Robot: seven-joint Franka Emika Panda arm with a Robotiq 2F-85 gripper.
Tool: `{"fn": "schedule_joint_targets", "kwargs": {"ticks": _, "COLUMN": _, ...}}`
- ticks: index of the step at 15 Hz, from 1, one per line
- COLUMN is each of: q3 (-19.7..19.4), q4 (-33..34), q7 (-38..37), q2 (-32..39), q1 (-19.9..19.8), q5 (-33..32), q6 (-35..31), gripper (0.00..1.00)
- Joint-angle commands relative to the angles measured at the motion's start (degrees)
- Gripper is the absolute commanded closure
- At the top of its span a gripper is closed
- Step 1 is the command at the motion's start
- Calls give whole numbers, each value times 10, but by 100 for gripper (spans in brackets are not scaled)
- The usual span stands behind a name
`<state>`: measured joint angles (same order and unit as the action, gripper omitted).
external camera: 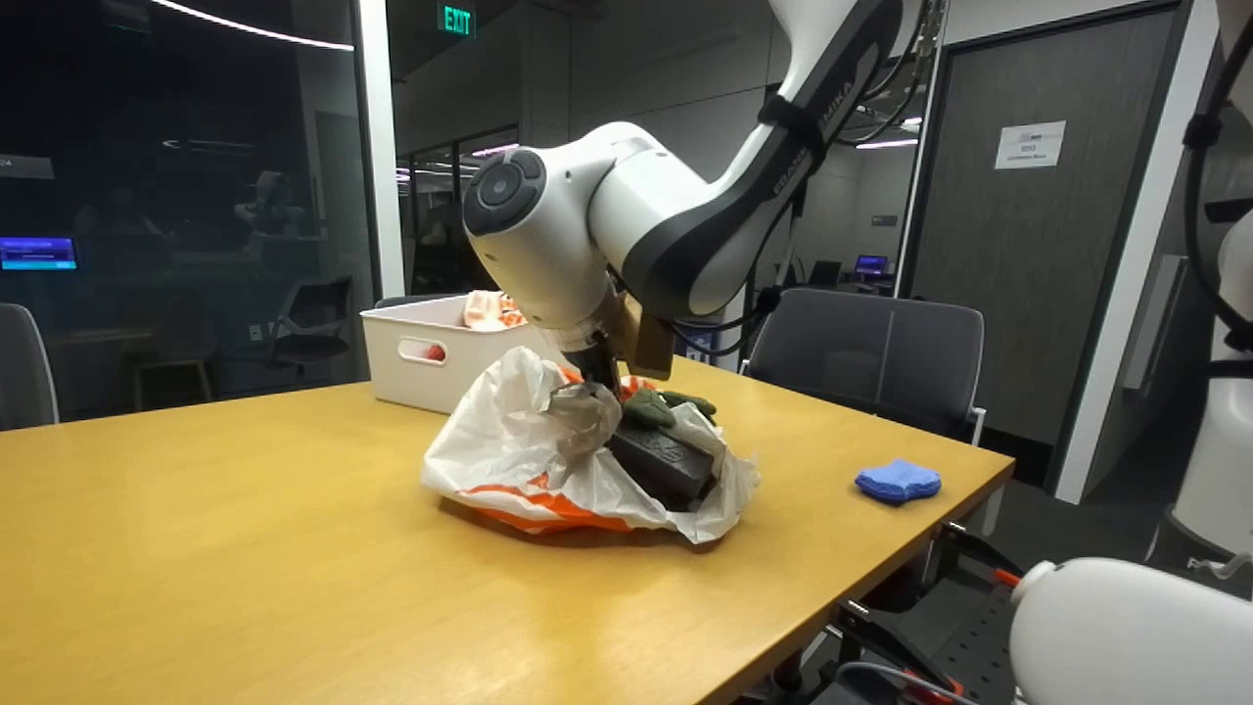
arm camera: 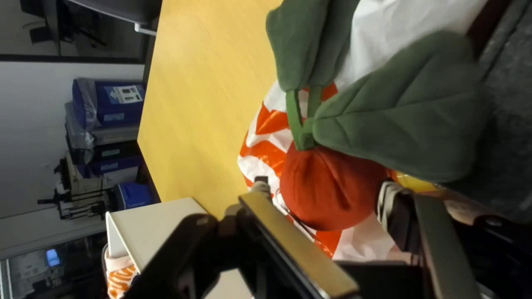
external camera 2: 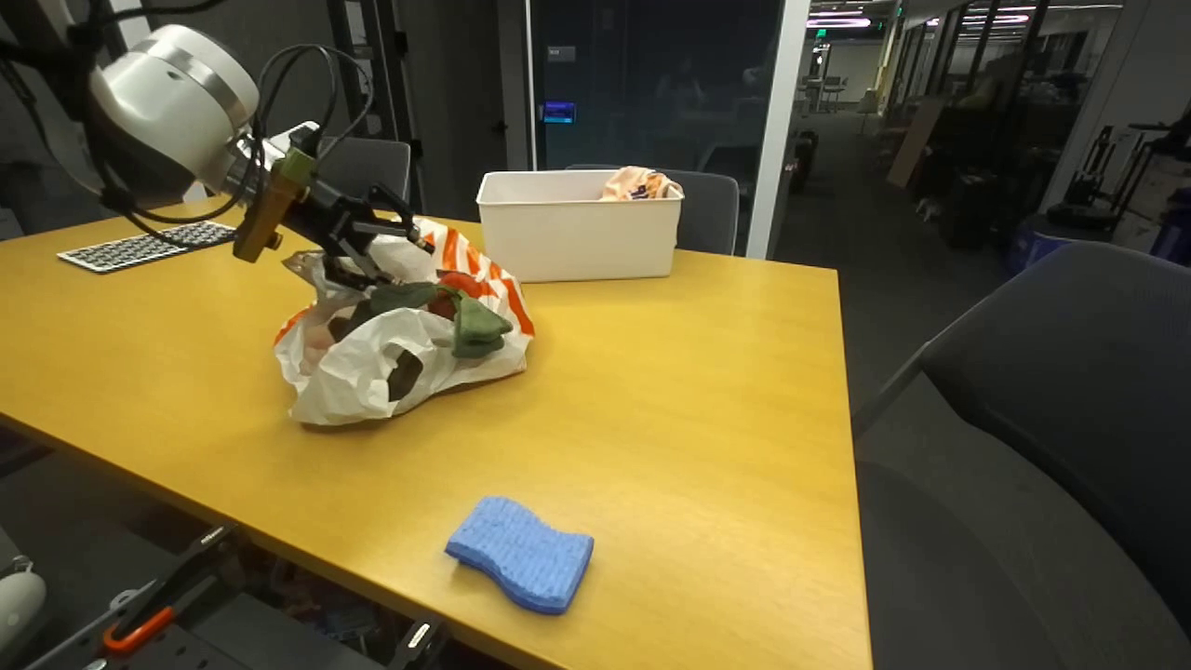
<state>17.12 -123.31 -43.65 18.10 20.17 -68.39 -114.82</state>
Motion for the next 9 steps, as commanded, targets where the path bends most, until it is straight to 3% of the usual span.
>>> {"fn": "schedule_joint_targets", "kwargs": {"ticks": 1, "q3": 24, "q4": -2, "q7": 93, "q2": -54, "q1": -2, "q5": 127, "q6": 16, "gripper": 1}}
{"fn": "schedule_joint_targets", "kwargs": {"ticks": 5, "q3": 31, "q4": 10, "q7": 146, "q2": -94, "q1": 13, "q5": 245, "q6": 80, "gripper": 0}}
{"fn": "schedule_joint_targets", "kwargs": {"ticks": 9, "q3": 39, "q4": 23, "q7": 153, "q2": -136, "q1": 33, "q5": 281, "q6": 162, "gripper": 0}}
